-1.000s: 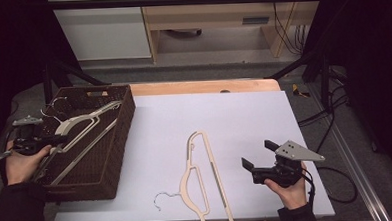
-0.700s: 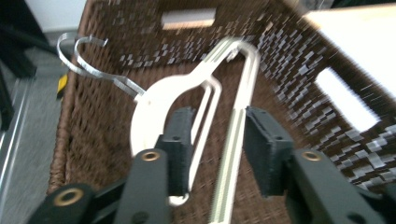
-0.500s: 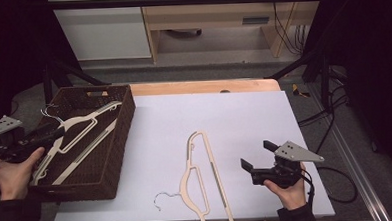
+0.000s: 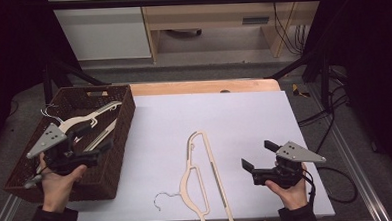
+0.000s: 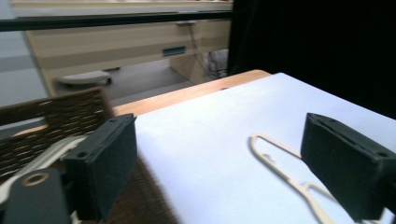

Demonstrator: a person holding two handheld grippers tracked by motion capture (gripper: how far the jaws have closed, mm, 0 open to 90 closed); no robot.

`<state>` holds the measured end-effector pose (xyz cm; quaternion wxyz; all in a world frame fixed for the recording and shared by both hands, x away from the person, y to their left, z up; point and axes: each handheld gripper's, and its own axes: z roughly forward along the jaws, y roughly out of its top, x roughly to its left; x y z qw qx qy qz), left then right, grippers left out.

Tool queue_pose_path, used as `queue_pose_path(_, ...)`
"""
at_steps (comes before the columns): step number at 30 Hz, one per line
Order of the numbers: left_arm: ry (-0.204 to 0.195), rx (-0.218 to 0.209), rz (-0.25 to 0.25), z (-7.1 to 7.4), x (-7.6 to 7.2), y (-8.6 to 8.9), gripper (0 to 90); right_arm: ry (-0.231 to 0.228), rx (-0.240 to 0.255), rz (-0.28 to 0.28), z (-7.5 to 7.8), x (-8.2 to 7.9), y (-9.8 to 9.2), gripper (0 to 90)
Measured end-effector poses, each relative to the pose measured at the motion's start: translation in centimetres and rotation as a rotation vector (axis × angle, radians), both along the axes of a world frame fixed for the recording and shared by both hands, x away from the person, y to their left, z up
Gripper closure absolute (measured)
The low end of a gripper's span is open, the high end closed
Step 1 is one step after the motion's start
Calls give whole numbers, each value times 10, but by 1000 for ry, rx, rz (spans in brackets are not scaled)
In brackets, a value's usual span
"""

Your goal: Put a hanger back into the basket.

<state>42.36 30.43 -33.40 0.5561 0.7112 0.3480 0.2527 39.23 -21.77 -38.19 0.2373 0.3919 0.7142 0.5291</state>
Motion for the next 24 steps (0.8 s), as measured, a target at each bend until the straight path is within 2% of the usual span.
queue_pose_path(2,4,-9,-31,-4,-3,-10,78,1,0,-3,-1,0,-1,46)
queue_pose_path(4,7,-38,-64,-8,-8,-19,73,1,0,-9,-1,0,-1,43)
queue_pose_path(8,15,-29,-114,-17,-18,-33,73,-9,0,-4,-2,0,-2,43)
queue_pose_path(16,32,66,-178,-33,-29,-62,84,-18,1,9,0,-2,-2,48)
queue_pose_path(22,89,118,-233,-51,-27,-80,101,-8,-6,17,-2,-3,2,53)
queue_pose_path(24,102,153,-245,-57,-26,-86,107,-3,-10,21,-3,-3,2,54)
